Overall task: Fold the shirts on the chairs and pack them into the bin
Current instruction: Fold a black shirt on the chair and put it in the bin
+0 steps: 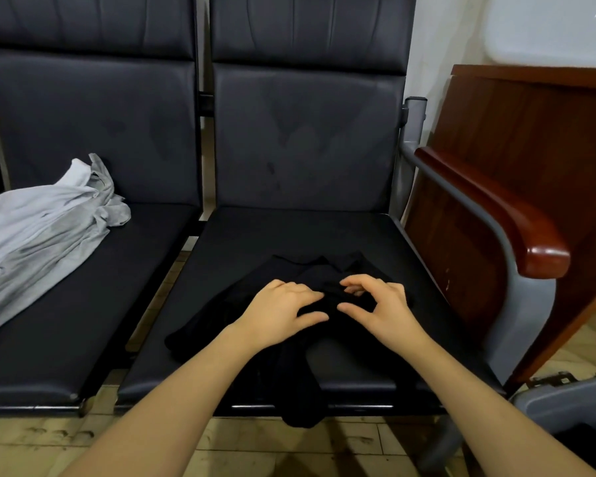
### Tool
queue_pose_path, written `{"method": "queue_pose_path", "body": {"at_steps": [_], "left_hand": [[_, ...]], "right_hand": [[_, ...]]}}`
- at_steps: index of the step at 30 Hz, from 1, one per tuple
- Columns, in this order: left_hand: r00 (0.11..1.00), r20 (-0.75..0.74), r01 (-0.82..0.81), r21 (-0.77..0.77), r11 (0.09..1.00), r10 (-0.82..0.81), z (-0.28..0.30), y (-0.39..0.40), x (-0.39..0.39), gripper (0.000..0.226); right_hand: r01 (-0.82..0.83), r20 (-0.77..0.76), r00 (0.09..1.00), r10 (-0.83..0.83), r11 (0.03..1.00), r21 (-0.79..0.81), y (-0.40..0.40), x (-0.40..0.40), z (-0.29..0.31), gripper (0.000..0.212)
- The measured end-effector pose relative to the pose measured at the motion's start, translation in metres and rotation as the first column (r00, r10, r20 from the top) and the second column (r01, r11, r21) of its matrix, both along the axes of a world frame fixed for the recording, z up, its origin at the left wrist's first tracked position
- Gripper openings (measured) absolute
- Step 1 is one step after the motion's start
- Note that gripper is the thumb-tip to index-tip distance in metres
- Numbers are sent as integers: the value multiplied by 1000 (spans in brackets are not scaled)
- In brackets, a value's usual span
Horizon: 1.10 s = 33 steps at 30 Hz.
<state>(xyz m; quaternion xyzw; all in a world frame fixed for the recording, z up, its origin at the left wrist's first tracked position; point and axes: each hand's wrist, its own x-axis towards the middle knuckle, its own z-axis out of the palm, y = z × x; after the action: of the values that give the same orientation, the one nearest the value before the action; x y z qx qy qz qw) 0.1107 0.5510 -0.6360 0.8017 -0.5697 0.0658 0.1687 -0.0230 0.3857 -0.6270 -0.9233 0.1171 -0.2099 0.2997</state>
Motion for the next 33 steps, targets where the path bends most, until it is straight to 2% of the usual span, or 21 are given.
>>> {"method": "queue_pose_path", "body": {"at_steps": [2,3,6,10,14,19,21,24,26,28,30,33], "left_hand": [[999,-50,1,-26,1000,-2,1,-1,1,55],[996,-87,-7,-54,999,3,1,0,1,48],[968,-248,-79,-205,975,26,3,1,-1,36],[854,-520,-218,-330,918,15,15,1,-1,20],[791,-612,-293,-401,868,-16,26,-1,-4,17],[766,-643,-380,-435,816,14,29,-8,-2,18],[749,-662,-407,-454,793,6,31,-12,-1,20],[741,-671,-423,-474,772,-6,35,-16,0,22],[746,-666,-421,-489,764,-15,37,-19,0,22],[754,-656,-417,-501,758,-19,39,-19,1,22],[761,-649,-423,-503,753,-6,39,-17,2,21],[766,-642,-432,-470,770,38,35,-12,3,22]], "right_hand": [[9,-50,999,-6,999,44,1,0,0,25],[1,-38,999,3,993,115,1,1,0,22],[-55,143,990,-5,909,414,1,5,9,18],[-69,203,978,-39,864,499,1,11,22,19],[-65,195,980,-37,868,492,1,17,25,21],[-86,158,987,14,886,456,3,14,27,15],[-73,160,987,24,950,304,5,11,28,17],[-70,140,988,69,997,7,8,7,30,41],[-94,118,987,111,986,-140,13,8,29,41],[-79,121,987,108,971,-224,15,13,22,32],[-34,147,987,61,983,-181,14,17,17,23],[-18,176,984,10,999,45,10,20,18,17]]}}
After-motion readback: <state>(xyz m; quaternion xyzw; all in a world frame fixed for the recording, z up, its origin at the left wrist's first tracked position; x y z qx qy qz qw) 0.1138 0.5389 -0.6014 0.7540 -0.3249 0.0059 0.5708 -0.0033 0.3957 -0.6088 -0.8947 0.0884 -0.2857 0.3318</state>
